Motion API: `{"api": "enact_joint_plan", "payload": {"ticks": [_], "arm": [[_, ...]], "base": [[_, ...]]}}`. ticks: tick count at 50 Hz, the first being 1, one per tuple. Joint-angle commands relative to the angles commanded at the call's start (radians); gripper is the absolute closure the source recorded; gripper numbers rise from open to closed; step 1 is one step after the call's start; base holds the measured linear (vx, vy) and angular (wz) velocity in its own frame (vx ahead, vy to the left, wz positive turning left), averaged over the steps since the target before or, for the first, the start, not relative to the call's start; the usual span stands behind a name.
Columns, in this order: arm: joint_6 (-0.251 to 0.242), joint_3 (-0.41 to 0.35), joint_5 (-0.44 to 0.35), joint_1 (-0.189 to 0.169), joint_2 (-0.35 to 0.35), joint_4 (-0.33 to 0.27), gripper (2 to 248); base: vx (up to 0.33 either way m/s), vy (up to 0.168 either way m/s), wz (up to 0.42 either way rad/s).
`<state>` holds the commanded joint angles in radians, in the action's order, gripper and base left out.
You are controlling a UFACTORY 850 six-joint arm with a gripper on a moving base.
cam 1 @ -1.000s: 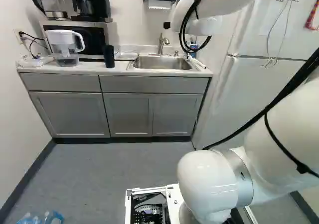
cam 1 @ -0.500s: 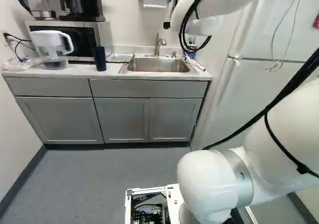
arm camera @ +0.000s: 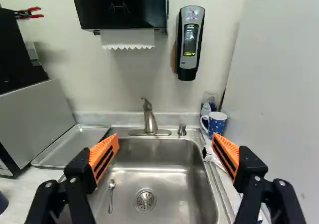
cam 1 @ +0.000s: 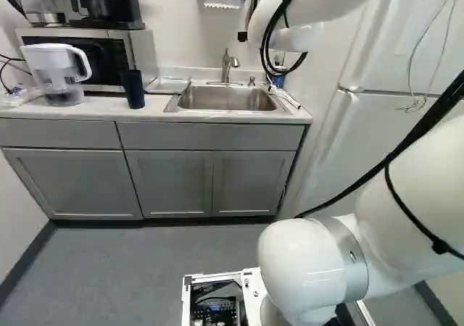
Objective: Rinse the cup and place it in the tray
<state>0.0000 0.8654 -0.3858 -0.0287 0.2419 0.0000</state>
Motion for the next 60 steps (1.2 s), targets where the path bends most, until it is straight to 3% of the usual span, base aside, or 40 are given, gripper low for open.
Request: {"api": "enact_joint_plan", "payload": {"ticks": [27,60], "arm": [[0.000,0.000,0.000,0.000,0.000,0.000,3],[0.000,0.000,0.000,0.000,0.000,0.000,3]], "base": [[0.116,0.000,0.006],[0.116,0.031,0.159]]}}
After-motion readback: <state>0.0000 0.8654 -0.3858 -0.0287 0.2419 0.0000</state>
